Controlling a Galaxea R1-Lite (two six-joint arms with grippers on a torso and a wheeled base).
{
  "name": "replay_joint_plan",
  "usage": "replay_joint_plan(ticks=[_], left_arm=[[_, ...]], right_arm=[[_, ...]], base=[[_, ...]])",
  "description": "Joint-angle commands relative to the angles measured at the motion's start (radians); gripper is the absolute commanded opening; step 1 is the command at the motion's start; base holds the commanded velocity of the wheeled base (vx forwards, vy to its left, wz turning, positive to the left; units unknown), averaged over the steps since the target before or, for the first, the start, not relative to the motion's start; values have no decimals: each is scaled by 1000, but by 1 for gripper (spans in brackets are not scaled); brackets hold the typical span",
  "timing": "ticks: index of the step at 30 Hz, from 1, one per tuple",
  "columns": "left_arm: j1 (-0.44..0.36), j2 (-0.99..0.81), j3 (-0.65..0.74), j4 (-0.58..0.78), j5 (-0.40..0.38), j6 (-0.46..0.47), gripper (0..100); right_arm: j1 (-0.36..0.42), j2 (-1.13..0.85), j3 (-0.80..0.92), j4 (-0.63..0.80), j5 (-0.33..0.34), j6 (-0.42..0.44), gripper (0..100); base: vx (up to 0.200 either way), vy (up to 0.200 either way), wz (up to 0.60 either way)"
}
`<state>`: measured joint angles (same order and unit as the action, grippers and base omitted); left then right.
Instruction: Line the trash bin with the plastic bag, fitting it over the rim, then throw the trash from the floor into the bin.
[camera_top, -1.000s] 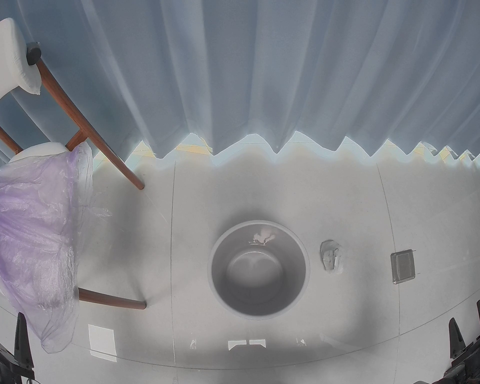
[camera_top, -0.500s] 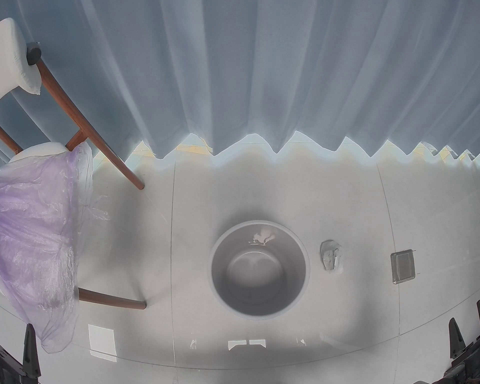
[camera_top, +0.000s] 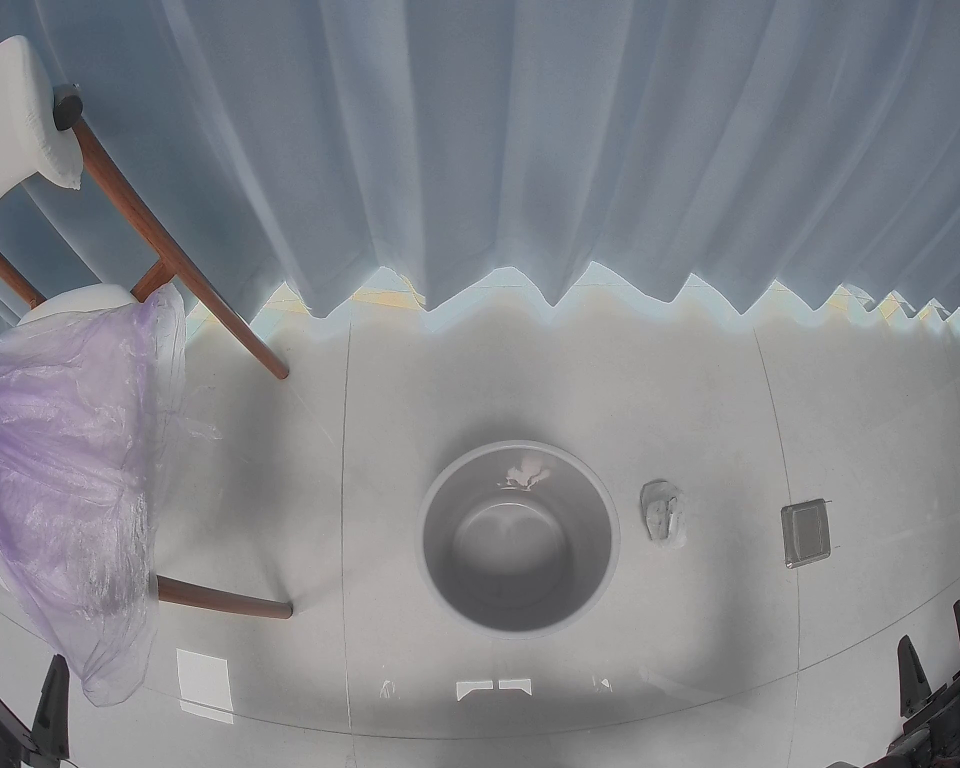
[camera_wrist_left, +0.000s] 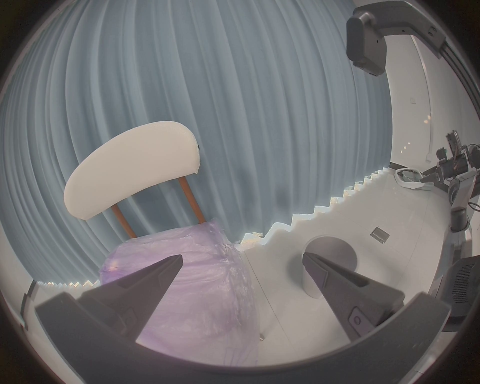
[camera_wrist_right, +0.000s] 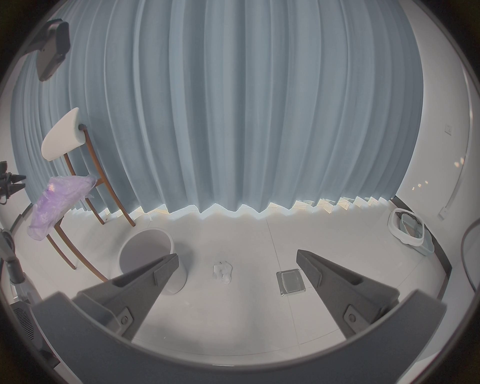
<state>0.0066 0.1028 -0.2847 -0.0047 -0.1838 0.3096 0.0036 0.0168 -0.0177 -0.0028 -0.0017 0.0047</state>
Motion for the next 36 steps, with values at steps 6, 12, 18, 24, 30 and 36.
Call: replay_joint_plan(ticks=[6,12,18,24,30,36], left_arm=[[-8,158,-42,0,-5,3,100],[-8,233,-68,0,-8,25,100],[-7,302,-97,2,-45,26,100],[-7,367,-128,2,-55,65,100],[-36,463,-177,0,-69,95,100],[-86,537,-251,0,-63,181,100]], right_arm=[[1,-17,18,0,0,0,100],[1,-17,18,0,0,0,100],[1,-17,18,0,0,0,100],[-1,-17,18,0,0,0,100],[1,-17,18,0,0,0,100],[1,-17,18,0,0,0,100]], base=[[0,0,0],[0,0,0],[0,0,0],[0,0,0],[0,0,0],[0,0,0]])
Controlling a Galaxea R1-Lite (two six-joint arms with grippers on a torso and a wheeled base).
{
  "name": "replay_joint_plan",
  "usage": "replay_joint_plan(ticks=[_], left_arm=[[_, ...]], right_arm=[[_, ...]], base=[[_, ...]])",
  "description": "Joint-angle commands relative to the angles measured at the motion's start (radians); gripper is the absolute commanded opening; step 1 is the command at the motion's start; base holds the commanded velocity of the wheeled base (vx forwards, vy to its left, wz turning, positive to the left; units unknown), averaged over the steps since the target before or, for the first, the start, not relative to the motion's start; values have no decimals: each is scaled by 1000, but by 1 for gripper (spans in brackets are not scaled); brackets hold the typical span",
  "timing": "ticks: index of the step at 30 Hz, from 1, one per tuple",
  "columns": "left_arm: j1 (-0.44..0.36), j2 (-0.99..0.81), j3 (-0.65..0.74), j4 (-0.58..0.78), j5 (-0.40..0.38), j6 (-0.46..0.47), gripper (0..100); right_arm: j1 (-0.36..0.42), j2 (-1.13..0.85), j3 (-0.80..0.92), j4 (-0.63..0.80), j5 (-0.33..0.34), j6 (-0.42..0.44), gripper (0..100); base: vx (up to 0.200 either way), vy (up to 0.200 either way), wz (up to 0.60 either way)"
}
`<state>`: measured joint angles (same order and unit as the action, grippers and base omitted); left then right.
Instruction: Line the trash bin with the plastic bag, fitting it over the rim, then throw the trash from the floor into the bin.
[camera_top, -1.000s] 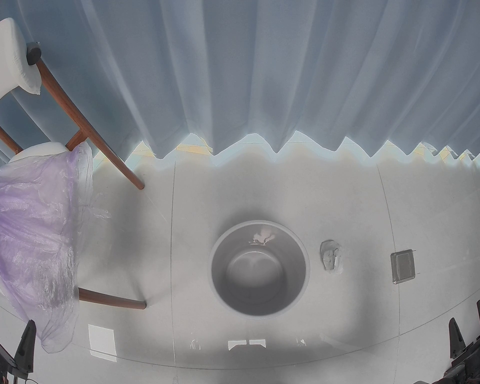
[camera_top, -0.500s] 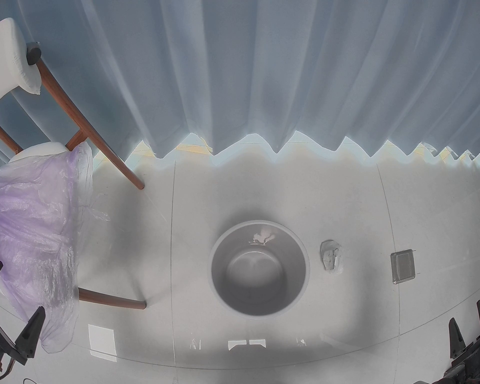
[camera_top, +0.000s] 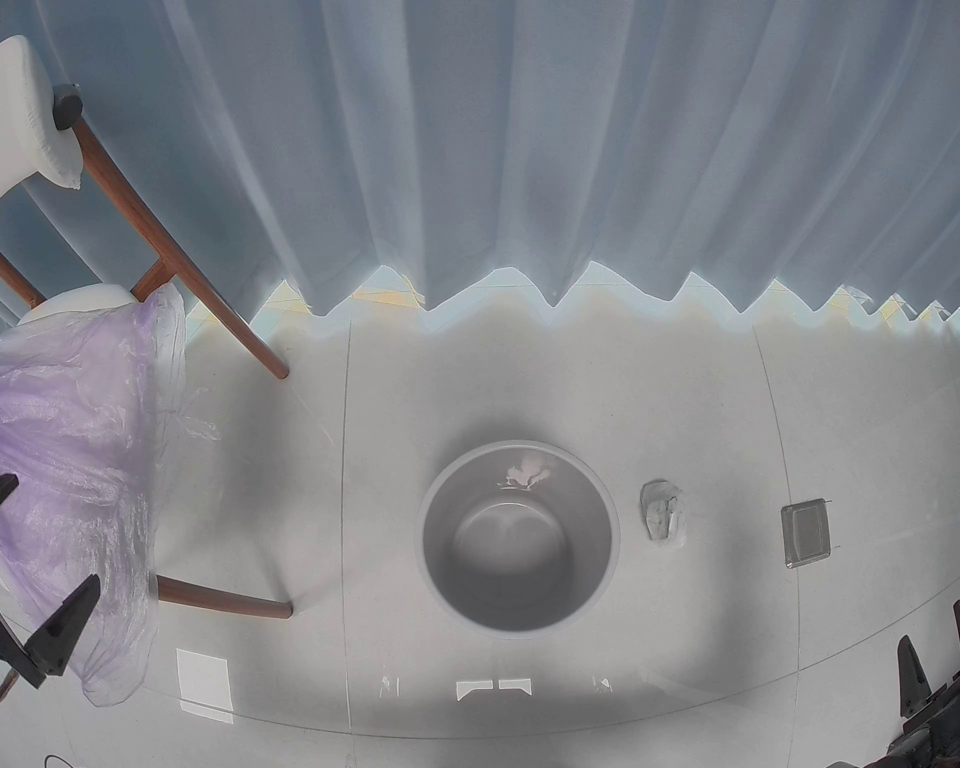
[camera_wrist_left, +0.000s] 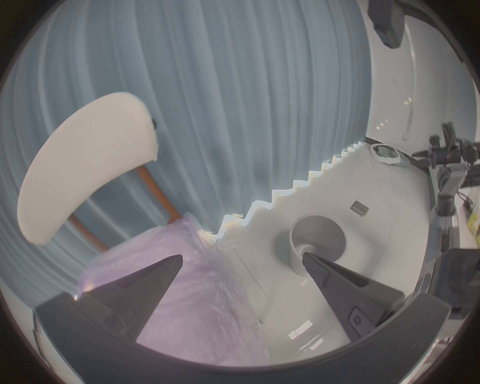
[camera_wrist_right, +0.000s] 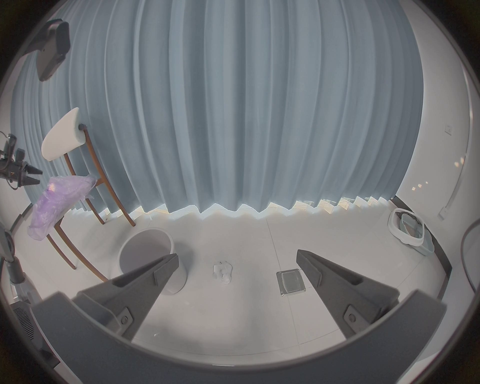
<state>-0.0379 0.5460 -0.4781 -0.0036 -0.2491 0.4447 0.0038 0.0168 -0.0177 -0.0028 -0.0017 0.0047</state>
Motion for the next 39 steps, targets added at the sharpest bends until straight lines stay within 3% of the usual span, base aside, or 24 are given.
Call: replay_joint_plan(ticks=[1,9,17,21,22,23,27,31,39], left_arm=[[-48,104,-68,-1,4,71,100],[-77,201,-137,-1,7,141,100],[-160,310,-152,-1,47,270,100],[-278,324,-145,-1,248,309,100],[-278,324,-145,-1,248,309,100],[-332,327,-143,-4,352,304,100],[-390,359,-143,-15,495,310,100],[-399,390,-142,-39,576,339,100],[-402,453,-108,-50,627,399,100]], right_arm=[[-1,-17,18,0,0,0,100],[1,-17,18,0,0,0,100],[1,-17,18,0,0,0,100],[1,-17,18,0,0,0,100],[1,-17,18,0,0,0,100],[-1,-17,18,0,0,0,100],[-1,-17,18,0,0,0,100],[1,-17,18,0,0,0,100],[1,-17,18,0,0,0,100]], base=[[0,0,0],[0,0,0],[0,0,0],[0,0,0],[0,0,0],[0,0,0],[0,0,0],[0,0,0],[0,0,0]])
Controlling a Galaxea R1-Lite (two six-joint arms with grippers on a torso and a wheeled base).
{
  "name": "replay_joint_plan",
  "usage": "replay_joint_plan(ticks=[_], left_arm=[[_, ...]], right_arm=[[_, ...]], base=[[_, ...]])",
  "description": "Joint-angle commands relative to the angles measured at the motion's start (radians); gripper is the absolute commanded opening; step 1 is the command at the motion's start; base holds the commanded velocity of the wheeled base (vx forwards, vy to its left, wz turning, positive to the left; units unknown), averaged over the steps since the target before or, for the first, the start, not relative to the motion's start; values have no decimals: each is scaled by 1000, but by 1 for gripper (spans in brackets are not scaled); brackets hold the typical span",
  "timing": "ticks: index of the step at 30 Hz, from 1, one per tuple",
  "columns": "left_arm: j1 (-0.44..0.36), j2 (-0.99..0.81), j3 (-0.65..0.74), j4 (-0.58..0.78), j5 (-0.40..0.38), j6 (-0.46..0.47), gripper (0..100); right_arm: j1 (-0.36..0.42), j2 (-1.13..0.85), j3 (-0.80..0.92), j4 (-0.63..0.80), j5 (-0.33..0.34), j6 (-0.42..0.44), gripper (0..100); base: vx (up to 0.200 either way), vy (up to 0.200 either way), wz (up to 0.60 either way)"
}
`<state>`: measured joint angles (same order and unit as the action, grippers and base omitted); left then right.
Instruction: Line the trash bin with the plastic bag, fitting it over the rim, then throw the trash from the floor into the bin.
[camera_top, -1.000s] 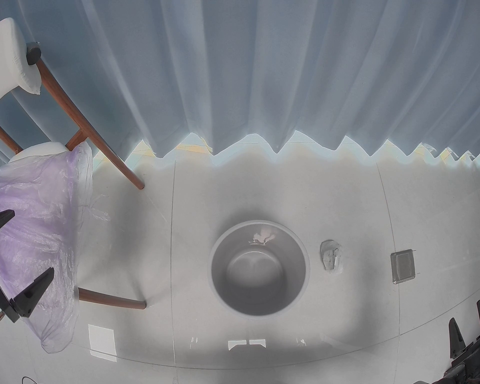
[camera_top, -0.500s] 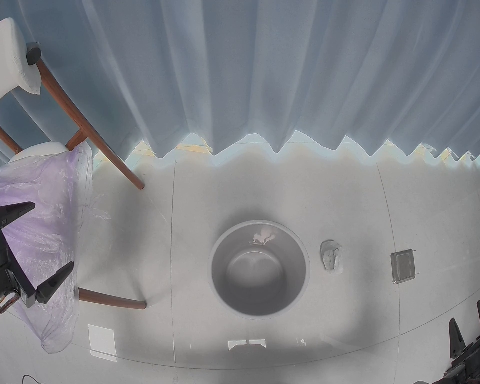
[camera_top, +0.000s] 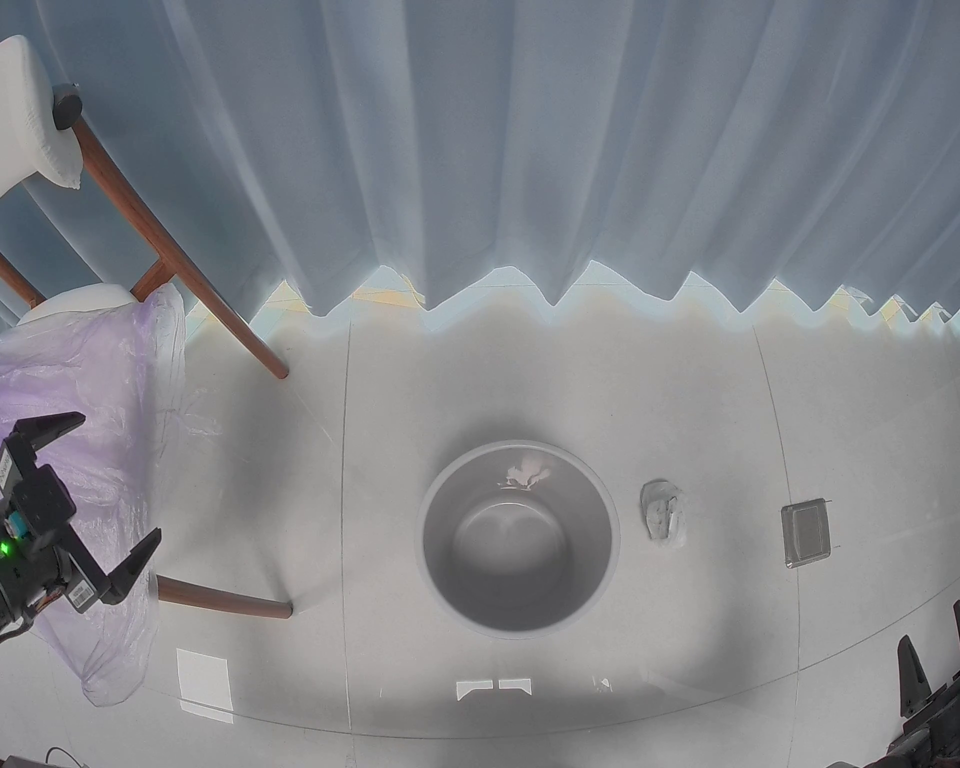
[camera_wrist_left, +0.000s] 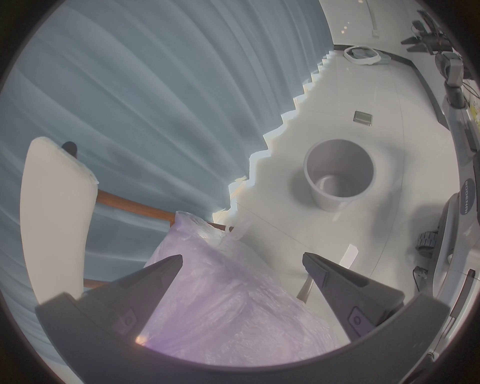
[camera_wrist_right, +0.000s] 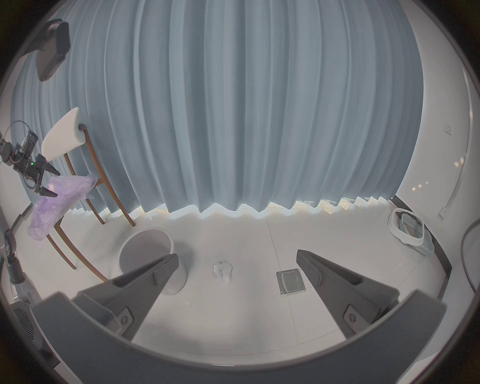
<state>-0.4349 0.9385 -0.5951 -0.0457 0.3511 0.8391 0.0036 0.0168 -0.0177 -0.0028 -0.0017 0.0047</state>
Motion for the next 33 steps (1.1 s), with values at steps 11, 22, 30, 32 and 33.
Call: replay_joint_plan(ticks=[11,22,30,32,33], left_arm=[[-5,272,32,-241,140,35,100],[-5,316,169,-421,278,61,100],[25,404,182,-594,327,212,100],[30,434,195,-652,327,216,100],[33,468,205,-703,328,218,100]], right_arm=[[1,-17,18,0,0,0,100],[1,-17,18,0,0,0,100],[-1,-17,18,0,0,0,100],[-1,-17,18,0,0,0,100],[1,-17,18,0,0,0,100]], base=[[0,0,0],[0,0,0],[0,0,0],[0,0,0],[0,0,0]])
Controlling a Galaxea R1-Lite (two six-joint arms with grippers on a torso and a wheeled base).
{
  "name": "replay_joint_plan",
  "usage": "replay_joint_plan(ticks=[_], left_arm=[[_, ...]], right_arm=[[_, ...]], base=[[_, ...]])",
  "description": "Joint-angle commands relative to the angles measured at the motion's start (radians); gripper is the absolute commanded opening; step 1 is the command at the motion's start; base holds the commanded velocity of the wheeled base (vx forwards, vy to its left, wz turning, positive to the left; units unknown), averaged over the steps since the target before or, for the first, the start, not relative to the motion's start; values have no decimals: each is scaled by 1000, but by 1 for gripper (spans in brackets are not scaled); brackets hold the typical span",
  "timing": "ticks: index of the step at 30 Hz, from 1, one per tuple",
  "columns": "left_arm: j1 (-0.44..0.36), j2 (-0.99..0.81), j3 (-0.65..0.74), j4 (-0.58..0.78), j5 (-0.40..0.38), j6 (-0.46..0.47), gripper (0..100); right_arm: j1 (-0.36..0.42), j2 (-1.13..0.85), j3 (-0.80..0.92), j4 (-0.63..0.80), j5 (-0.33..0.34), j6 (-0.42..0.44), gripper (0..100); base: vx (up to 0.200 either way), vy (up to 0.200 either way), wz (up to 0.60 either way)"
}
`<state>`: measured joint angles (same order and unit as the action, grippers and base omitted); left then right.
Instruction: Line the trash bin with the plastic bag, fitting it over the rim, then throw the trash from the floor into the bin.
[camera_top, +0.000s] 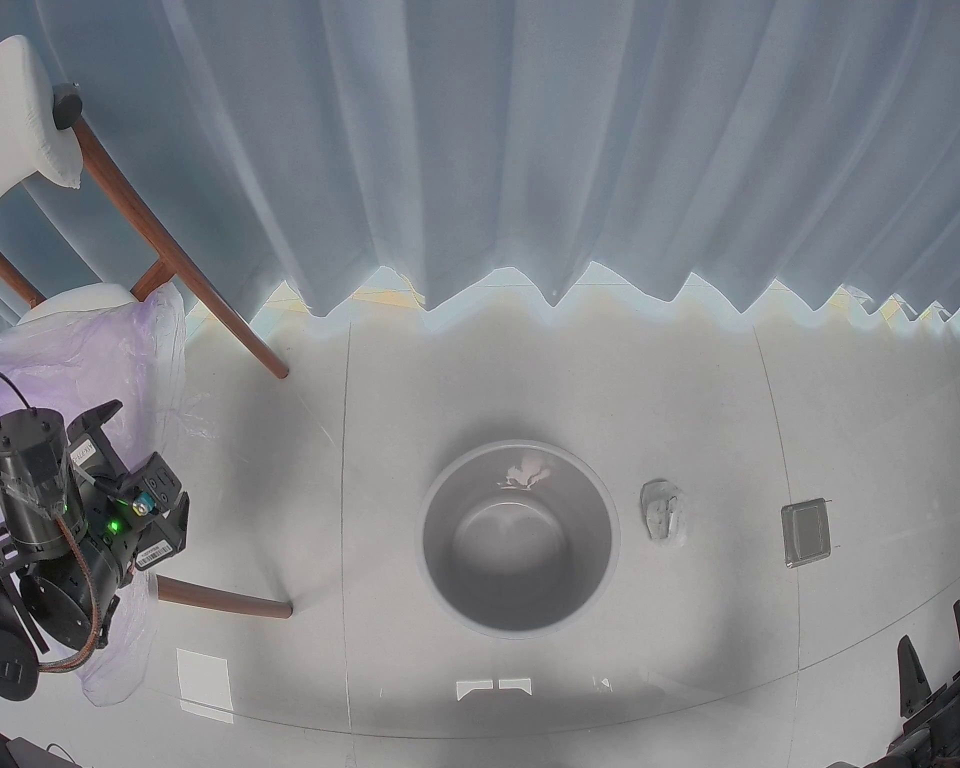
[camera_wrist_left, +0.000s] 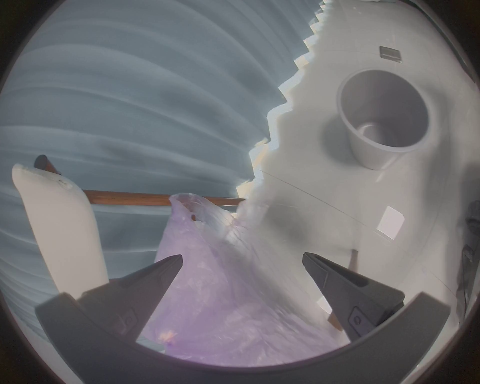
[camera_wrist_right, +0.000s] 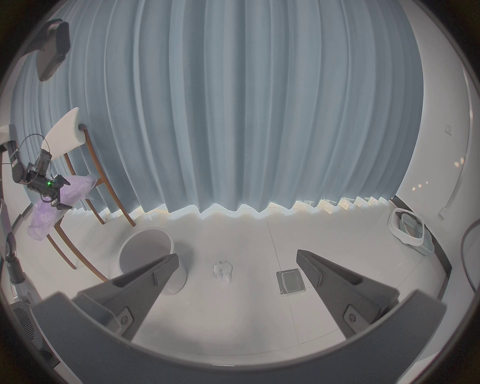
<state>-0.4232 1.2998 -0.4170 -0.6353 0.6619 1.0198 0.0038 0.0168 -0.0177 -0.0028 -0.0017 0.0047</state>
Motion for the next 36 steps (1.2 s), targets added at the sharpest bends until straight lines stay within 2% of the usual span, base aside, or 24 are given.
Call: replay_joint_plan(ticks=[1,10,18,25,26,36], left_arm=[[27,131,30,-153,19,40,100],[123,230,84,-371,19,151,100],[172,236,103,-405,18,158,100],[172,233,112,-428,19,160,100],[169,234,110,-440,19,160,0],[162,164,115,-477,15,157,0]], right_arm=[[1,-17,18,0,0,0,100],[-1,-17,18,0,0,0,100],[1,-17,18,0,0,0,100],[1,-17,18,0,0,0,100],[1,-17,18,0,0,0,100],[1,-17,18,0,0,0,100]], base=[[0,0,0],[0,0,0],[0,0,0],[0,0,0],[0,0,0],[0,0,0]])
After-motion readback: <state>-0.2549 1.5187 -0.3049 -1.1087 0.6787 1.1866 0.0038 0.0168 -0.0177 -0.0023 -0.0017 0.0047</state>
